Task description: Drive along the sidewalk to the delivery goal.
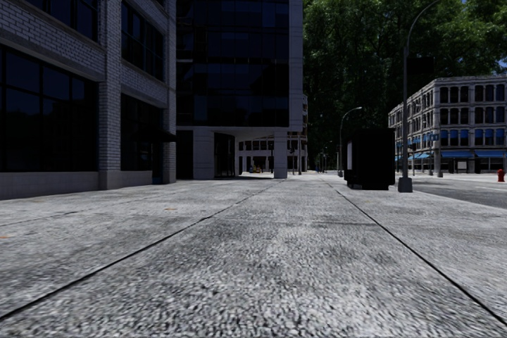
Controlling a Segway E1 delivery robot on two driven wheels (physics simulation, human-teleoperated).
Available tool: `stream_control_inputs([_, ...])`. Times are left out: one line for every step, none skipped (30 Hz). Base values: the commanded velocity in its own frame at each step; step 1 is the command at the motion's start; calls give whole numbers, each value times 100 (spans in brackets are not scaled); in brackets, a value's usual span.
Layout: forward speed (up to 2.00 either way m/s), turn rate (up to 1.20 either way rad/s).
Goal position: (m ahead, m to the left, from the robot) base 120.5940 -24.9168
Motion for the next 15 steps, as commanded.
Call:
stream_control_inputs([200, 0])
stream_control_inputs([200, 0])
stream_control_inputs([200, 0])
stream_control_inputs([200, 0])
stream_control_inputs([200, 0])
stream_control_inputs([200, 0])
stream_control_inputs([200, 0])
stream_control_inputs([200, 0])
stream_control_inputs([200, 0])
stream_control_inputs([200, 0])
stream_control_inputs([200, 0])
stream_control_inputs([200, 0])
stream_control_inputs([200, 0])
stream_control_inputs([200, 0])
stream_control_inputs([200, 0])
